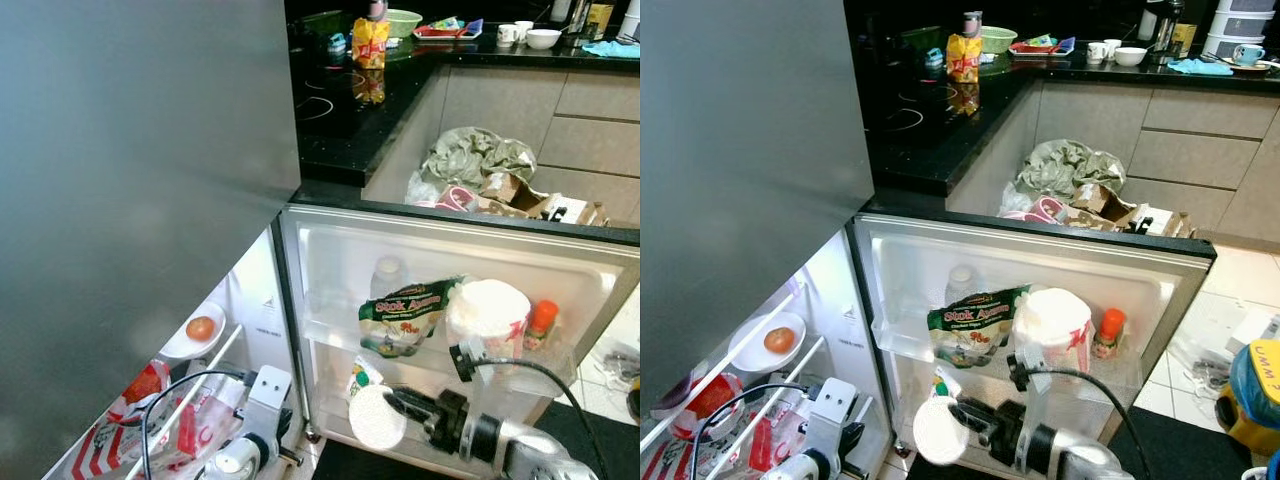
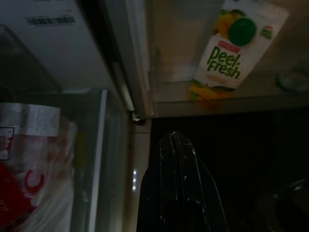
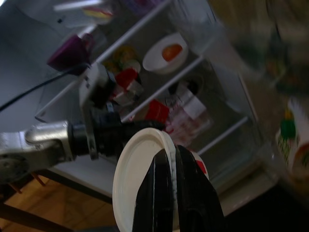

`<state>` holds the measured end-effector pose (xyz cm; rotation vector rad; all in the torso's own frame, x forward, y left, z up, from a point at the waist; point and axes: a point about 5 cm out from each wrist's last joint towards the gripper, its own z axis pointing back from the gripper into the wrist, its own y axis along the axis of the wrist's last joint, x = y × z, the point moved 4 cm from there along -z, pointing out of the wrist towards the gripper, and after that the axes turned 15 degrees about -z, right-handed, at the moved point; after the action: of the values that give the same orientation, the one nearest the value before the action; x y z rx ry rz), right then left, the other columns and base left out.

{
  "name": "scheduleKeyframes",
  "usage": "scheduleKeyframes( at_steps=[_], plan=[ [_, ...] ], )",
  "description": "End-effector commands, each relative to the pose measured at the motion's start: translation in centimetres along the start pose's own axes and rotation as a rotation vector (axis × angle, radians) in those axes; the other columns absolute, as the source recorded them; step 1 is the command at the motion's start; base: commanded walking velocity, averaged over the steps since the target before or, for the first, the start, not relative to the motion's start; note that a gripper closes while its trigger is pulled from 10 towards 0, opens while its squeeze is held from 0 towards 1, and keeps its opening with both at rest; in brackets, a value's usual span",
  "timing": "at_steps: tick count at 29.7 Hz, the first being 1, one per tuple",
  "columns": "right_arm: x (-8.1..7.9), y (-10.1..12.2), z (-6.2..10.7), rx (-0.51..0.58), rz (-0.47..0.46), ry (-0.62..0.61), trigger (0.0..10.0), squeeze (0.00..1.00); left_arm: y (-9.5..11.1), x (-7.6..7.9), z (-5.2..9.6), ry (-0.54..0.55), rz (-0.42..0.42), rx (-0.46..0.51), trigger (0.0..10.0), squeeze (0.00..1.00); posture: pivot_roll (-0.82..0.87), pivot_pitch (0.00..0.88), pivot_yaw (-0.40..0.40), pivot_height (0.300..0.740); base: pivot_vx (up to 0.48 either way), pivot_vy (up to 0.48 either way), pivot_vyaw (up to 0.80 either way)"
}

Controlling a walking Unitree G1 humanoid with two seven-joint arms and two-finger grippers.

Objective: Restocking fridge

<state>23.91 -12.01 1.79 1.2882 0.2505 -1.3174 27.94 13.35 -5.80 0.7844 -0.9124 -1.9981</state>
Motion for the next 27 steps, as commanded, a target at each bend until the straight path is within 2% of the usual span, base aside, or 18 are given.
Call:
scheduleKeyframes(
  at_steps=[1,5,8,9,13,17,18,23,25,27],
  plan=[
    [-0.6,1.0,0.2,0.043,0.006,0.011,10.0,0.0,-0.2,-0.2,0.1,-0.004,-0.013,-0.007,10.0,0.0,-0.15,0.015,0.057,0.74,0.0,0.0,0.0],
    [-1.4,2.1,0.6,0.083,0.02,0.036,10.0,0.0,0.1,-0.2,0.0,-0.011,-0.017,-0.003,10.0,0.0,-0.16,0.013,0.065,0.74,0.0,0.0,0.0],
    [-2.4,4.2,1.6,0.156,0.04,0.079,10.0,0.0,0.3,-0.2,-0.1,-0.018,-0.019,0.002,10.0,0.0,-0.16,0.01,0.072,0.74,0.0,0.0,0.0],
    [-2.4,4.2,1.6,0.156,0.04,0.079,10.0,0.0,0.3,-0.2,-0.1,-0.018,-0.019,0.002,10.0,0.0,-0.16,0.01,0.072,0.74,0.0,0.0,0.0],
    [-3.4,7.0,3.5,0.262,0.042,0.128,10.0,0.0,0.4,-0.1,-0.2,-0.029,-0.019,0.005,10.0,0.0,-0.17,0.01,0.073,0.74,0.0,0.0,0.0],
    [-3.7,9.3,4.8,0.347,0.016,0.157,10.0,0.0,0.4,0.1,-0.2,-0.037,-0.016,0.006,10.0,0.0,-0.17,0.011,0.071,0.74,0.0,0.0,0.0],
    [-3.7,10.0,4.8,0.354,0.019,0.153,10.0,0.0,0.4,0.2,-0.2,-0.038,-0.012,0.008,10.0,0.0,-0.18,0.011,0.067,0.74,0.0,0.0,0.0],
    [-3.9,10.2,4.6,0.35,0.024,0.157,10.0,0.0,0.4,0.2,-0.2,-0.036,-0.007,0.011,10.0,0.0,-0.17,0.01,0.061,0.74,0.0,0.0,0.0],
    [-4.9,10.6,4.1,0.337,0.023,0.194,10.0,0.0,0.5,0.1,-0.1,-0.026,0.01,0.022,10.0,0.0,-0.17,0.011,0.049,0.74,0.0,0.0,0.0],
    [-5.1,10.5,3.9,0.33,0.024,0.202,10.0,0.0,0.5,0.1,-0.1,-0.024,0.012,0.022,10.0,0.0,-0.17,0.011,0.049,0.74,0.0,0.0,0.0]
  ],
)
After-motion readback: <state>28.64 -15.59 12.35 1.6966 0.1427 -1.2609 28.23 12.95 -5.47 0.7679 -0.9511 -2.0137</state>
